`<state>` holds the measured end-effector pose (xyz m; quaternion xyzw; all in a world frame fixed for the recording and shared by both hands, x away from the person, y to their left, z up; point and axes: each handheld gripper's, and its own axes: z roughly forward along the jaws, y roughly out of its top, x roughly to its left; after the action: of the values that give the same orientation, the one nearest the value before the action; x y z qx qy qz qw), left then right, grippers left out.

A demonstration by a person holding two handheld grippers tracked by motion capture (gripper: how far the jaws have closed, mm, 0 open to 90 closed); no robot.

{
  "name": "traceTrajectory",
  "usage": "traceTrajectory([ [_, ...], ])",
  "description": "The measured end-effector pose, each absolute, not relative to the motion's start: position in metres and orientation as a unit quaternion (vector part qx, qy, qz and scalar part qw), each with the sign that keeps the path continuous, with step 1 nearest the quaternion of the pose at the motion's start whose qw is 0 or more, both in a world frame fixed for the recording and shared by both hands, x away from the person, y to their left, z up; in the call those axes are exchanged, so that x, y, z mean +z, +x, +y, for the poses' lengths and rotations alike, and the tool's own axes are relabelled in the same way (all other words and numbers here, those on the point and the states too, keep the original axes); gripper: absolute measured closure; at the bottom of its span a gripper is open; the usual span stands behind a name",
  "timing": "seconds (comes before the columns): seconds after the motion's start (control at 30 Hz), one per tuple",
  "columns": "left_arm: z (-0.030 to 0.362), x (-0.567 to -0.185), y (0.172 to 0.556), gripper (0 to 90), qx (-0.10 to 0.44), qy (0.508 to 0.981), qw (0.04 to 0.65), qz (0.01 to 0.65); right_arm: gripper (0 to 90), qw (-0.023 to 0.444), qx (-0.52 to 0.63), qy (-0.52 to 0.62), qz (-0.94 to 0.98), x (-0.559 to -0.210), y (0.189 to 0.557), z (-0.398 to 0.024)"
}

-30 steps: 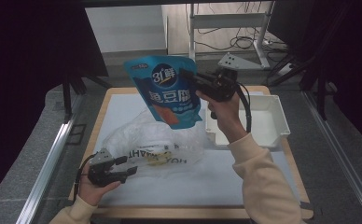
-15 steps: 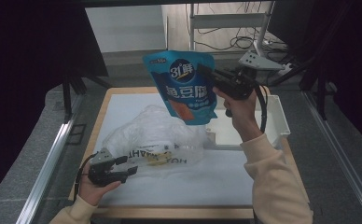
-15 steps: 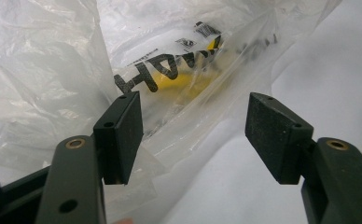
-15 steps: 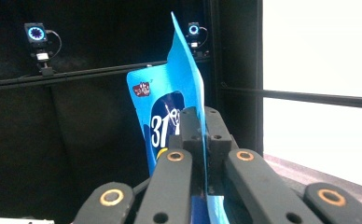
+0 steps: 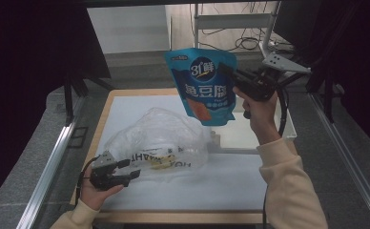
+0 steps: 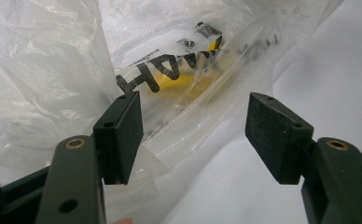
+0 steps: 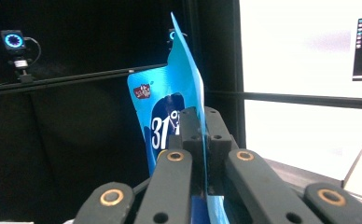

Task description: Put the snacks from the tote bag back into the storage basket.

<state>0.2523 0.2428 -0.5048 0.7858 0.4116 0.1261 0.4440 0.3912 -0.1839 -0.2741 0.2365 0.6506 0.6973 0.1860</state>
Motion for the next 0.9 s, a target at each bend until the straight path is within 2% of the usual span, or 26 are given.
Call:
traceTrajectory([
  [0.9, 0.242, -0.504, 0.253, 37.0, 0.125, 0.788, 0.442, 0.410, 89.0, 0.235, 0.683, 0.288, 0.629, -0.285, 0.384, -0.256],
])
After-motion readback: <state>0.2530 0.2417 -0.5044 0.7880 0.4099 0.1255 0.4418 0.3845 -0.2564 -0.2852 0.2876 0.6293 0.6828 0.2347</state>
